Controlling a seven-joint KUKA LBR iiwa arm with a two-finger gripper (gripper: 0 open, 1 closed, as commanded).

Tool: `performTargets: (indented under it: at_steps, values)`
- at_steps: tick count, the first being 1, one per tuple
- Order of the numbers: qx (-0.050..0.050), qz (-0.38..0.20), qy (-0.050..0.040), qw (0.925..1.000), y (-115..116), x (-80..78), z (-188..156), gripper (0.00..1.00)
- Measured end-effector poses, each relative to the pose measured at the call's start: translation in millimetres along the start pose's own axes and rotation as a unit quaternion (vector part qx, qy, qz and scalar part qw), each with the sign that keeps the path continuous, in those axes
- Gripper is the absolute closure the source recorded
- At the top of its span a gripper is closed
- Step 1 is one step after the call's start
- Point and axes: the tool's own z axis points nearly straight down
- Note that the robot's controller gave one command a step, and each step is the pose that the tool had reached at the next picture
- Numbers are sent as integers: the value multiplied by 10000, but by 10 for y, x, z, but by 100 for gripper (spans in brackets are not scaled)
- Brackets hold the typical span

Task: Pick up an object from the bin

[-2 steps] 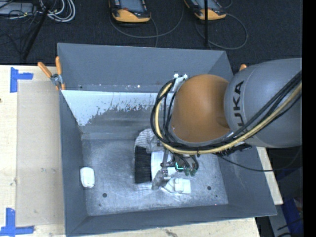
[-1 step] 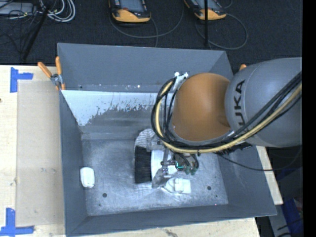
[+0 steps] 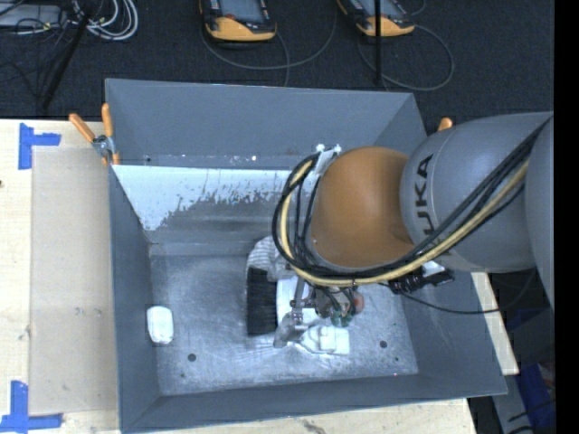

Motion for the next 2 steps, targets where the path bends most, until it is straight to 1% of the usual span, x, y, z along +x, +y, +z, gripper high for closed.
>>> performTargets:
  at_steps: [1, 2]
  values:
    - [-17, 572, 6, 9984, -33, -226, 802, 100]
    - [-18, 575, 7, 9983, -34, -226, 802, 100]
